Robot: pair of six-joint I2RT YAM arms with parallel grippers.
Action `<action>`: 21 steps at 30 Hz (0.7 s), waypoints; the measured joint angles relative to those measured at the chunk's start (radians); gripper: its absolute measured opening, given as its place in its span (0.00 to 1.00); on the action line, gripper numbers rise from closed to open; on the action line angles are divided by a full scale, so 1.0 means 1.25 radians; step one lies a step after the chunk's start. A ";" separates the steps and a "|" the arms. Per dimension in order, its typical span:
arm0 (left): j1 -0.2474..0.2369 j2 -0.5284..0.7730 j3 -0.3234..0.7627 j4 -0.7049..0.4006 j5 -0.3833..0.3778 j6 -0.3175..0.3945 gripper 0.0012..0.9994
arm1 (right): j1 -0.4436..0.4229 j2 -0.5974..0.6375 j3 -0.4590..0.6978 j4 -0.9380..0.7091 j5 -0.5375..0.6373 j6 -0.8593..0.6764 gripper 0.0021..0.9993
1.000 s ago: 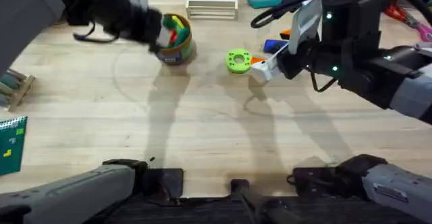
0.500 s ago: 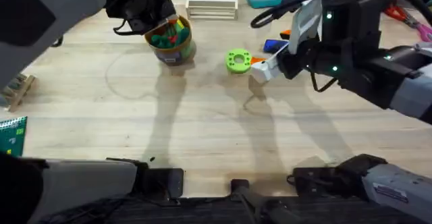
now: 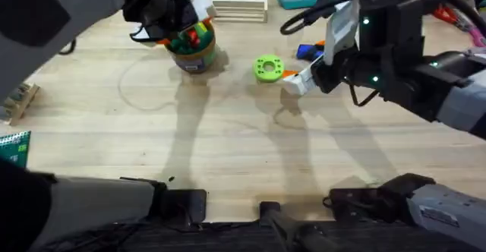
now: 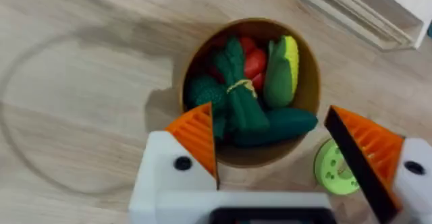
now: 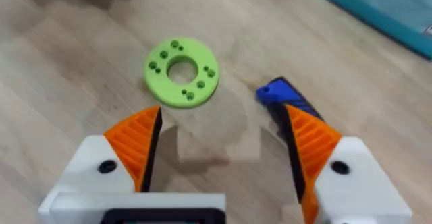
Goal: Pick up the gripper from the table and insert it into the empty holder that is missing its gripper. Then pick up a screw, insert it into the mounting hole, and use the screwdriver to tighten it. Finally, clean up the table by picking up the vegetable and placing it into the bucket.
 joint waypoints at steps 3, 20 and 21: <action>0.000 -0.039 0.001 -0.007 0.008 0.077 0.98 | 0.000 0.009 0.000 -0.005 0.000 0.019 0.98; 0.000 -0.584 0.061 -0.493 0.245 0.862 0.98 | 0.000 -0.171 0.393 -0.550 0.000 0.181 0.99; 0.000 -0.602 0.061 -0.493 0.252 0.880 0.98 | 0.000 -0.172 0.393 -0.554 0.000 0.199 0.99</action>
